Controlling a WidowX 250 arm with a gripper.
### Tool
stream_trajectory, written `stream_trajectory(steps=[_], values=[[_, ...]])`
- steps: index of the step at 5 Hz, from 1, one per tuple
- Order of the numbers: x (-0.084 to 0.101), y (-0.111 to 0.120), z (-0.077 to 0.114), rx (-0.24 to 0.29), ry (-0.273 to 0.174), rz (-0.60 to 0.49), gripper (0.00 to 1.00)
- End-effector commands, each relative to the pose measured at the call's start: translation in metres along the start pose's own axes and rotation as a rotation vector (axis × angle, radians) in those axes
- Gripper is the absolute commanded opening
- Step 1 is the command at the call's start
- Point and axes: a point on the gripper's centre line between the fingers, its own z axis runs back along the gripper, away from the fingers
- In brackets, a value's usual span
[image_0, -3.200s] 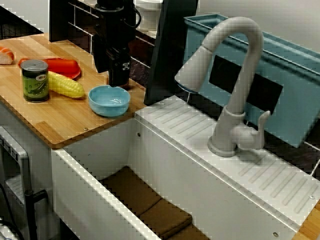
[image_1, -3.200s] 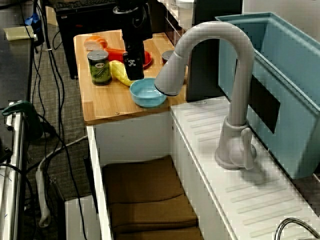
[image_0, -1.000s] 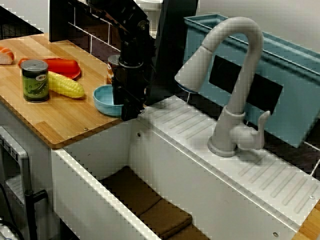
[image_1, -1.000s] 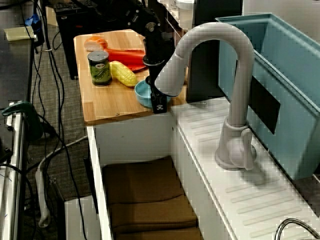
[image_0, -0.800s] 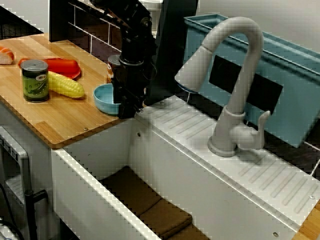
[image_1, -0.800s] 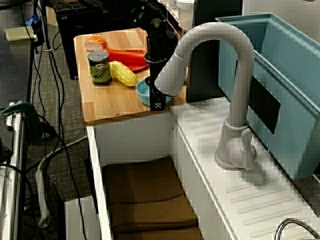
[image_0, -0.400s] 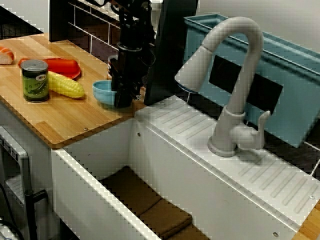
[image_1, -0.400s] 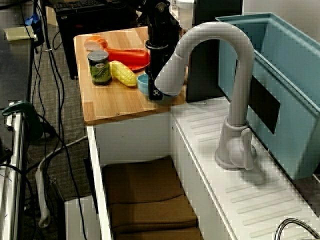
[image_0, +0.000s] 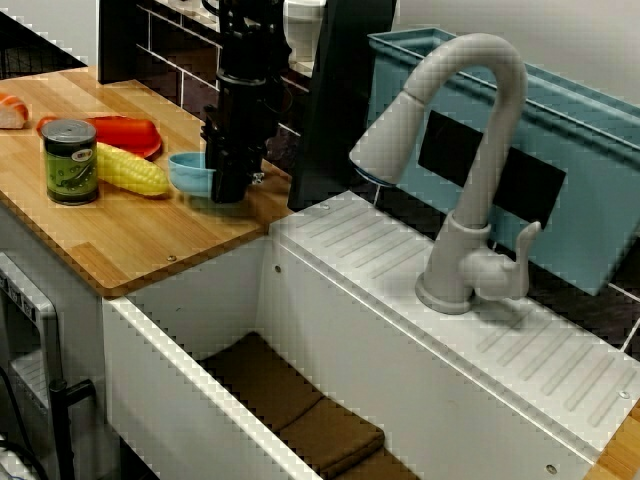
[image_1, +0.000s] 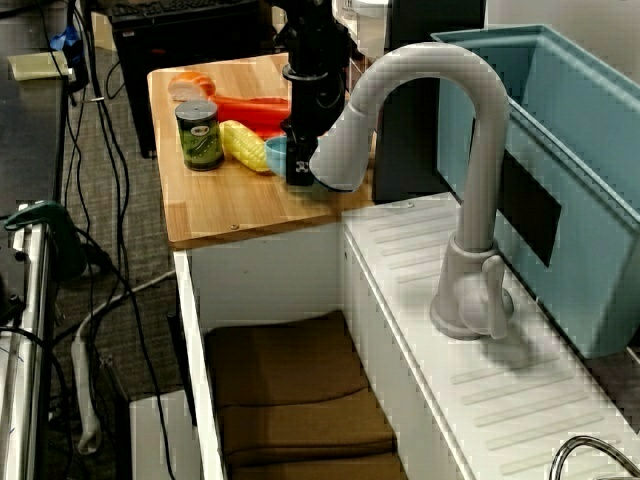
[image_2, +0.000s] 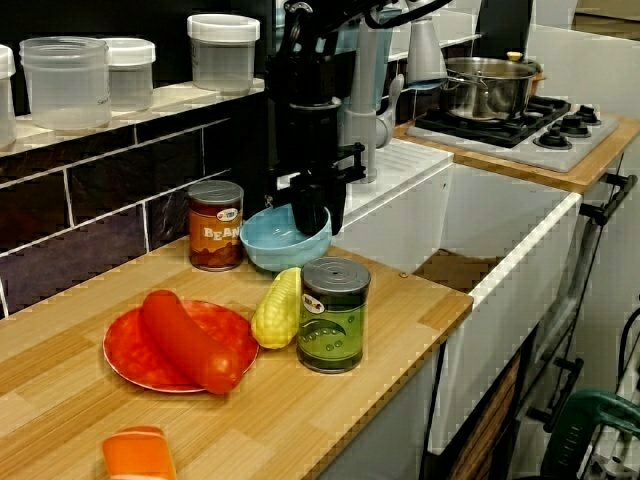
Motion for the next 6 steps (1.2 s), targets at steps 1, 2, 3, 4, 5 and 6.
stream_trajectory(steps=[1, 2, 3, 4, 5, 6], values=[[-0.008, 0.026, 0.052, 0.018, -0.129, 0.048, 0.00], [-0.014, 0.025, 0.054, 0.021, -0.139, 0.038, 0.00], [-0.024, 0.032, 0.059, 0.031, -0.168, 0.042, 0.00], [-0.033, 0.052, 0.064, 0.043, -0.208, 0.070, 0.00], [-0.039, 0.077, 0.072, 0.030, -0.237, 0.111, 0.00], [-0.042, 0.098, 0.075, 0.019, -0.261, 0.157, 0.00]])
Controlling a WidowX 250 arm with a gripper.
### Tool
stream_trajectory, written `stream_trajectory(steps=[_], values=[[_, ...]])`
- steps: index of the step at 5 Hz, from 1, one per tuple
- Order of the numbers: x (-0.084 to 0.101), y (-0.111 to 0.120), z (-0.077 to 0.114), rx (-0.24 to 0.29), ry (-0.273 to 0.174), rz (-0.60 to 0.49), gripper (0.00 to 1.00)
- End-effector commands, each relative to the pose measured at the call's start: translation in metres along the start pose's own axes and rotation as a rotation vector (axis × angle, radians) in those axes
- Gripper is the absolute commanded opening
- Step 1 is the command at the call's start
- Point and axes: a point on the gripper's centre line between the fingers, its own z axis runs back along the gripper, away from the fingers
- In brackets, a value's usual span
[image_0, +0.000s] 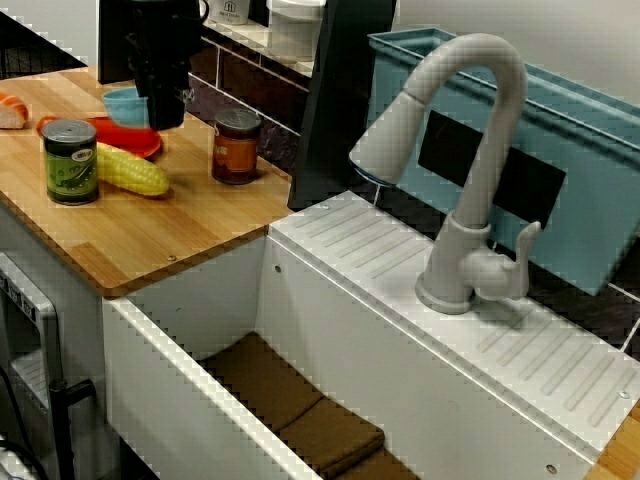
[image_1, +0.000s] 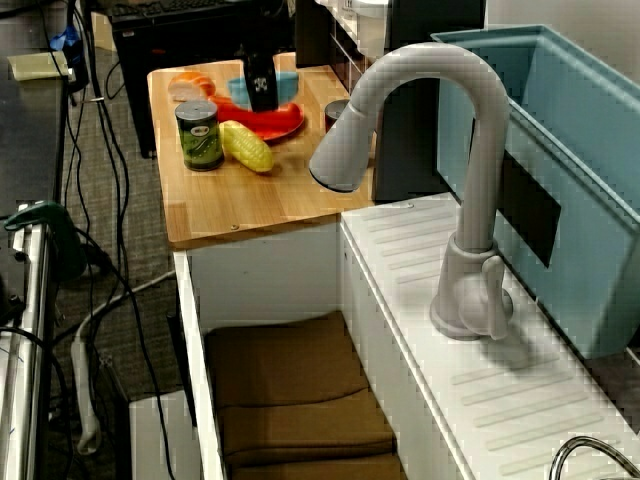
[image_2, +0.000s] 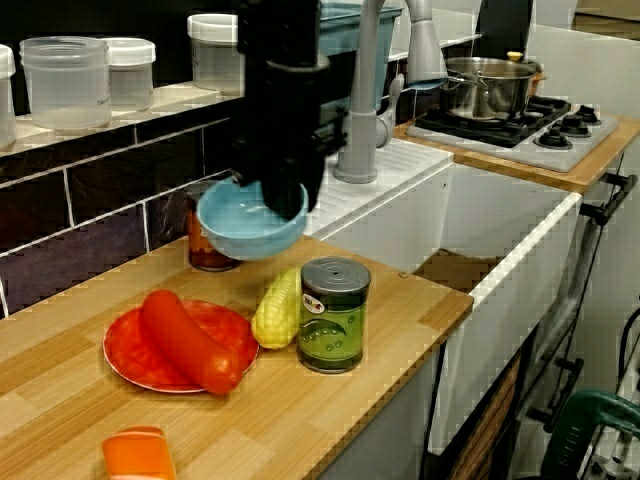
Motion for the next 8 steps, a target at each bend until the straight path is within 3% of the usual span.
stream_trajectory(steps=[1, 3, 8], values=[[0.004, 0.038, 0.020, 0.044, -0.084, 0.062, 0.00], [0.004, 0.060, 0.015, 0.060, -0.108, 0.103, 0.00], [0.009, 0.081, 0.002, 0.103, -0.119, 0.154, 0.00]])
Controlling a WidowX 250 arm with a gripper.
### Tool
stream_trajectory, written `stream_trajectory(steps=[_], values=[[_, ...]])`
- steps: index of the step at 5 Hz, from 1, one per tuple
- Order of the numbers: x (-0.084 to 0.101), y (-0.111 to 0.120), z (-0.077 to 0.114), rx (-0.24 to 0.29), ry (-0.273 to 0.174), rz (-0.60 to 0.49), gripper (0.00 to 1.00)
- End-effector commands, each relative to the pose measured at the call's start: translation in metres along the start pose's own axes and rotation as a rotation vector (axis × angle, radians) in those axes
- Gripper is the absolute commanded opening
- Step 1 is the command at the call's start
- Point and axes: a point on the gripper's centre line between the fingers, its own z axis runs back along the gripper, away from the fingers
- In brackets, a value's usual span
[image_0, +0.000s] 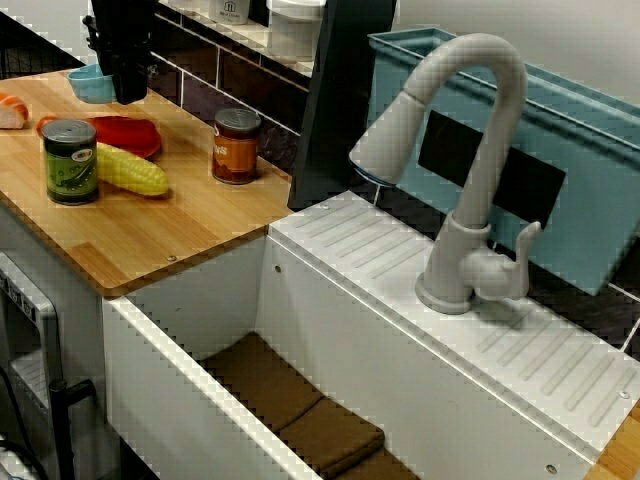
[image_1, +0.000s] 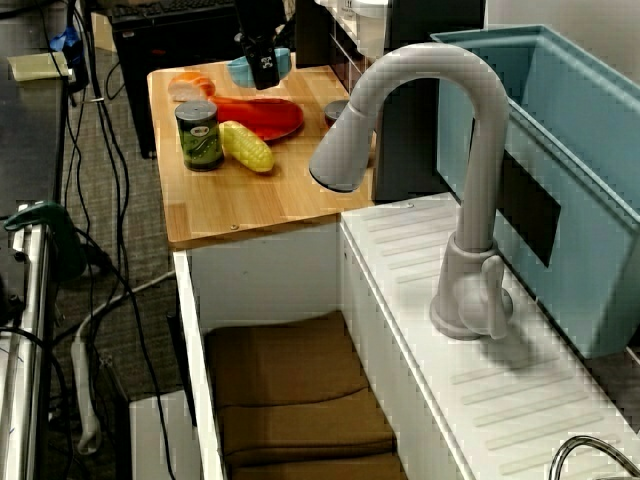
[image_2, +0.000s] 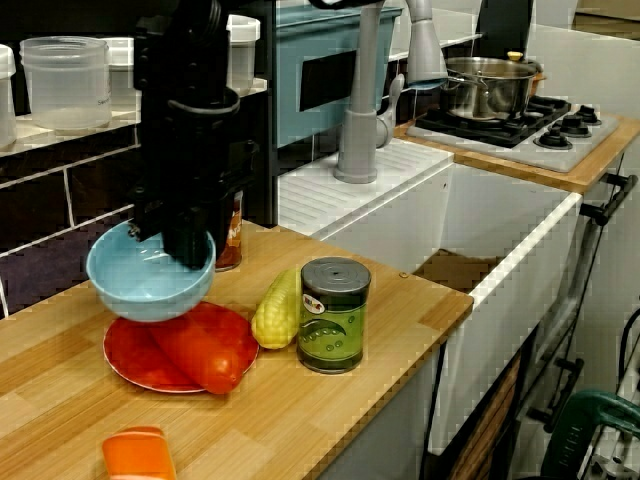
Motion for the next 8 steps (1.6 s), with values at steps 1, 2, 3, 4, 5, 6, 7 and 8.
stream_trajectory(steps=[1, 2, 3, 4, 5, 6, 7, 8], values=[[0.012, 0.011, 0.009, 0.058, -0.051, 0.030, 0.00], [0.015, 0.015, 0.010, 0.061, -0.057, 0.044, 0.00], [0.016, 0.020, 0.007, 0.074, -0.067, 0.061, 0.00], [0.017, 0.022, 0.004, 0.080, -0.064, 0.066, 0.00], [0.018, 0.023, 0.004, 0.079, -0.061, 0.068, 0.00], [0.019, 0.023, 0.003, 0.088, -0.057, 0.080, 0.00], [0.019, 0.021, 0.003, 0.110, -0.066, 0.088, 1.00], [0.018, 0.020, 0.001, 0.118, -0.071, 0.084, 1.00]])
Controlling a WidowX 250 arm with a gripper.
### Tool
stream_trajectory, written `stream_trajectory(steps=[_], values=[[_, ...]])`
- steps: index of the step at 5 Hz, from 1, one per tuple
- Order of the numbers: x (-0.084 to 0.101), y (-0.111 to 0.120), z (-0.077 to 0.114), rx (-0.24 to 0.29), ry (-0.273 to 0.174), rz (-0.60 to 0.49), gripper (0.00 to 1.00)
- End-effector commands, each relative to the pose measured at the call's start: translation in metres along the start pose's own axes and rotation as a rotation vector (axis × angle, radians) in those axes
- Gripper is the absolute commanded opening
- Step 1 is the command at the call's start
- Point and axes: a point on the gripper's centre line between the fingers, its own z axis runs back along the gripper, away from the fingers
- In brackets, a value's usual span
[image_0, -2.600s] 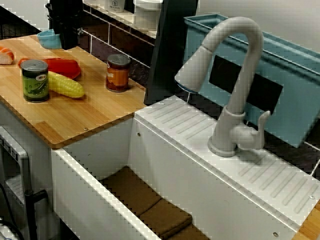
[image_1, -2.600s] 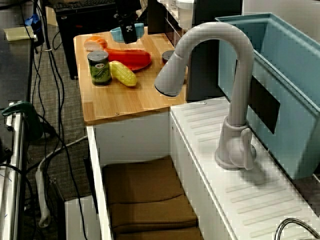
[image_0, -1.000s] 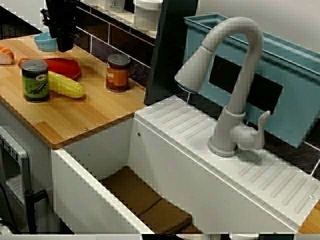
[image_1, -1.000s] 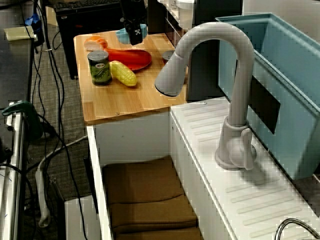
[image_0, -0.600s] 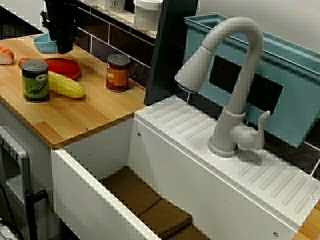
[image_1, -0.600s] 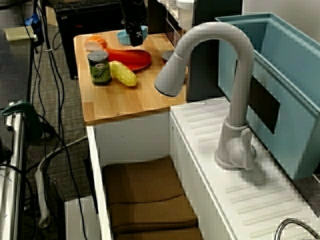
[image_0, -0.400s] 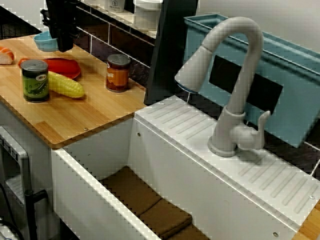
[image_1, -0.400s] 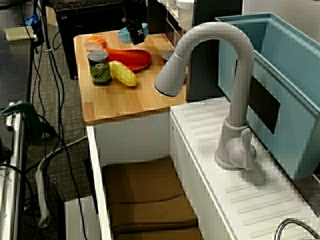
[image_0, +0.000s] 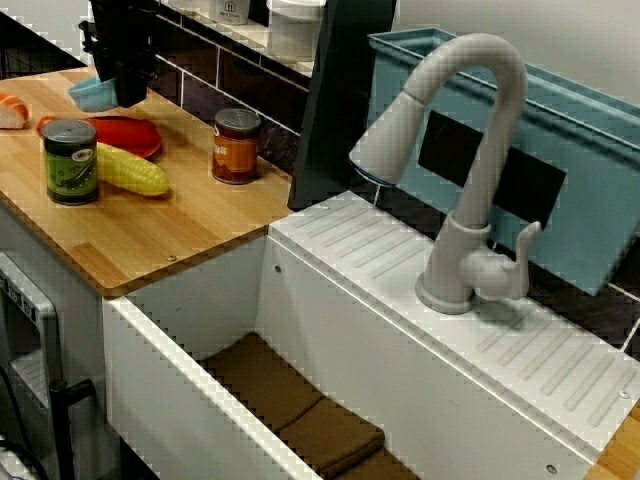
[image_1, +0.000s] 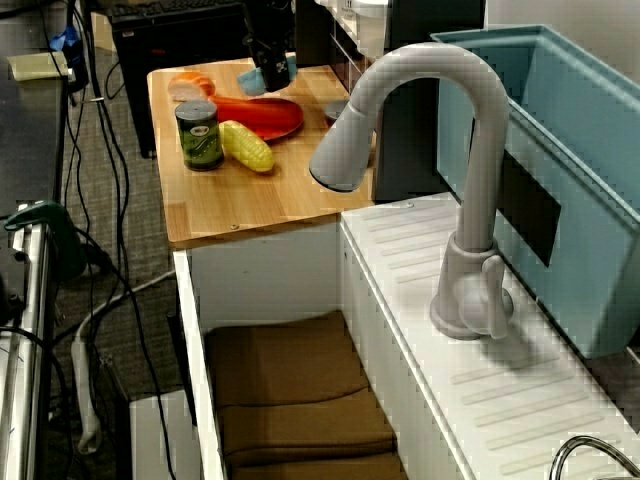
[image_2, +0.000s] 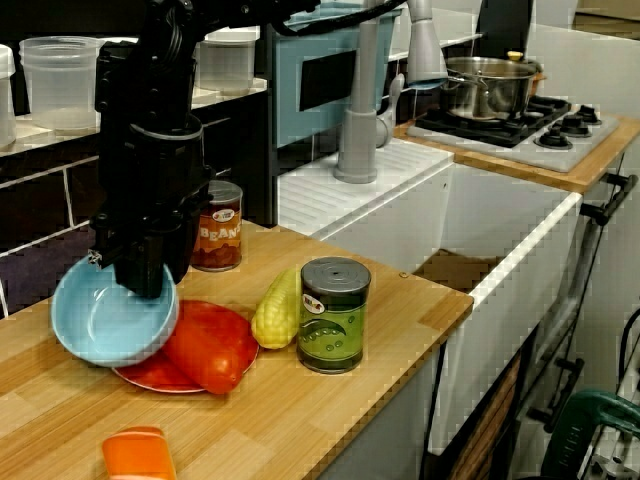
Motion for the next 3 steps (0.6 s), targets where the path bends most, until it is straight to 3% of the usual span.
stream_trajectory(steps=[1, 3], values=[[0.0052, -0.0024, 0.0156, 0.040, -0.053, -0.018, 1.00], [0.0052, -0.0035, 0.0133, 0.035, -0.037, -0.034, 1.00]])
